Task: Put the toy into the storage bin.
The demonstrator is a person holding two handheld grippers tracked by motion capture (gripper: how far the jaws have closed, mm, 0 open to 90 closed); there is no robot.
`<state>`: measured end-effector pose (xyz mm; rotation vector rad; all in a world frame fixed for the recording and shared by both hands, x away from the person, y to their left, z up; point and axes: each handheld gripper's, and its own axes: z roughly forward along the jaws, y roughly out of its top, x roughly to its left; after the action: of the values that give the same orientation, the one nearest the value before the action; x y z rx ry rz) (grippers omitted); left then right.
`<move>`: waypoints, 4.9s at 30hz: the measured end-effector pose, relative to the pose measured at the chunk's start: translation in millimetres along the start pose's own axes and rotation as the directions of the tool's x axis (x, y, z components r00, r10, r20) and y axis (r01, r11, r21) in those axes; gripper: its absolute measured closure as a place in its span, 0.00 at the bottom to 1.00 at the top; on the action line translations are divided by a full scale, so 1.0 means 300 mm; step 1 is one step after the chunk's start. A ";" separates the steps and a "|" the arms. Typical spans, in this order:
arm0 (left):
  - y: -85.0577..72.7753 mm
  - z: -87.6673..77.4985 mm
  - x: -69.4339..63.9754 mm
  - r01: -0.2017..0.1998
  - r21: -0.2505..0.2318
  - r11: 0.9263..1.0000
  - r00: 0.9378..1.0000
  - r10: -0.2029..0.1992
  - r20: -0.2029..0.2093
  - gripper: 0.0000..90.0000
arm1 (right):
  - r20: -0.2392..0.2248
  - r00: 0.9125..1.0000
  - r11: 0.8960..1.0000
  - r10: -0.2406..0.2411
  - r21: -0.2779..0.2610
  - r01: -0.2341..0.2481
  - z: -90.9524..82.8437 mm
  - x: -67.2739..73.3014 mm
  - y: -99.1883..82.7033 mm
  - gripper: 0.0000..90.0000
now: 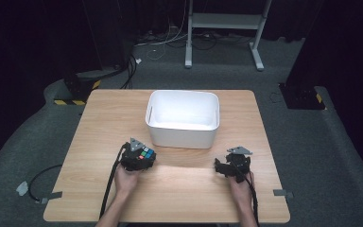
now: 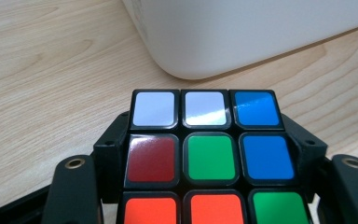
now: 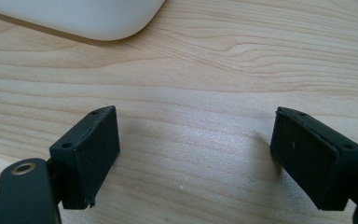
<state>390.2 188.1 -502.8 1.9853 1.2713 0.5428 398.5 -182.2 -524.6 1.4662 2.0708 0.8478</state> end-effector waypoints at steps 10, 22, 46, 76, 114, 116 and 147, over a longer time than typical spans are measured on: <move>0.027 -0.051 -0.017 -0.002 -0.001 1.000 1.000 0.002 0.031 0.37 | -0.006 1.000 1.000 -0.005 0.000 0.005 -0.002 0.004 -0.002 0.17; 0.060 -0.103 -0.021 -0.023 -0.015 1.000 0.997 0.024 0.077 0.37 | -0.006 1.000 1.000 -0.005 0.000 0.005 -0.002 0.004 -0.002 0.17; 0.162 -0.176 -0.033 -0.056 0.000 0.998 0.993 0.056 0.102 0.37 | -0.009 1.000 1.000 -0.010 -0.001 0.010 -0.002 0.005 -0.002 0.17; 0.332 -0.295 -0.042 -0.106 -0.096 0.990 0.977 0.121 0.176 0.37 | -0.010 1.000 1.000 -0.011 -0.001 0.011 -0.002 0.005 -0.002 0.17; 0.642 -0.242 -0.077 -0.162 -0.104 0.981 0.950 0.184 0.253 0.37 | -0.010 1.000 1.000 -0.012 0.001 0.012 -0.003 0.005 -0.002 0.17; 0.652 -0.235 -0.078 -0.157 -0.102 0.982 0.949 0.178 0.260 0.37 | -0.010 1.000 1.000 -0.012 0.001 0.012 -0.003 0.005 -0.002 0.17; 0.807 -0.114 -0.119 -0.162 -0.088 0.983 0.943 0.180 0.281 0.37 | -0.012 1.000 1.000 -0.012 0.001 0.012 -0.002 0.005 -0.002 0.17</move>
<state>498.9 102.6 -298.0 2.0455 0.8988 0.3537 397.1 -181.2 -524.6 1.4506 2.0874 0.8531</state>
